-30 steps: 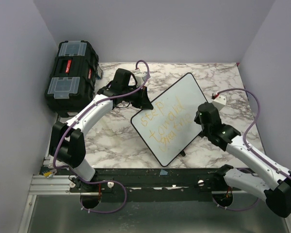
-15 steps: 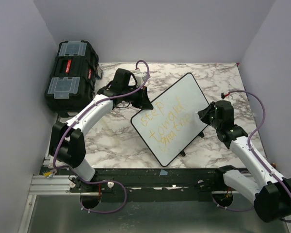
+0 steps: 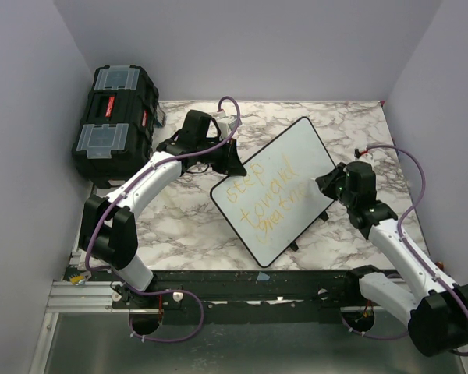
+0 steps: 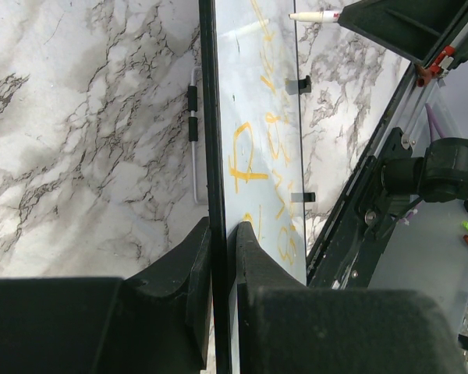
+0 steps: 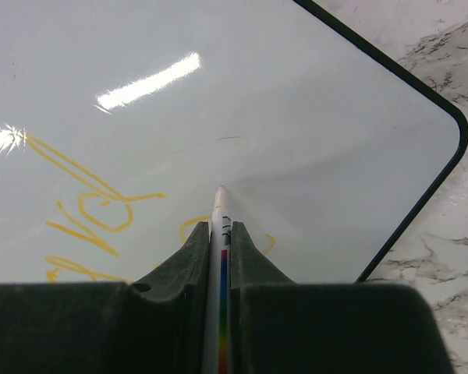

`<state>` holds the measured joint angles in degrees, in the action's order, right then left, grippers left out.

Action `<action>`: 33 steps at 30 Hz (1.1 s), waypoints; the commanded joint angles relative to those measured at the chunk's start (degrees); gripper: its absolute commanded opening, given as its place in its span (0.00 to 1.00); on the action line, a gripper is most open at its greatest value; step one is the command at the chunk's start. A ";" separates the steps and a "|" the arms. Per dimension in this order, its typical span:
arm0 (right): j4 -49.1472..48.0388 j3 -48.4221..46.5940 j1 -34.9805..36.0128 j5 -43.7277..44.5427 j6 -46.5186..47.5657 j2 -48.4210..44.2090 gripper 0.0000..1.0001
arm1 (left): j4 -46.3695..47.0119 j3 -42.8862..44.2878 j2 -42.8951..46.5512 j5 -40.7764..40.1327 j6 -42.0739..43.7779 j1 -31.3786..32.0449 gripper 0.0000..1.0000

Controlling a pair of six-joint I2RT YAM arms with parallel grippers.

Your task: Write a sentence on the whiteboard

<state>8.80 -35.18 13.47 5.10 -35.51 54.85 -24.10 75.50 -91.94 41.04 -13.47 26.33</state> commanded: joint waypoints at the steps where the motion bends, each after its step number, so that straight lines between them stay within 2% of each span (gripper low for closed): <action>1: -1.75 -1.64 -0.30 2.46 0.36 0.98 0.01 | -0.74 -1.04 0.23 -0.77 6.47 1.38 0.00; 12: -3.69 -2.04 -0.47 1.58 0.39 4.71 0.01 | -0.59 -1.11 0.12 -0.78 6.53 1.38 0.00; 33: 0.15 1.57 -0.48 -6.60 0.35 1.89 0.01 | -0.42 -1.15 0.10 -0.58 6.27 1.37 0.00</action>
<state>6.20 -35.00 13.02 1.83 -35.48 57.56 -24.12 75.50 -91.94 41.01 -13.45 26.33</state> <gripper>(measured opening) 0.126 0.135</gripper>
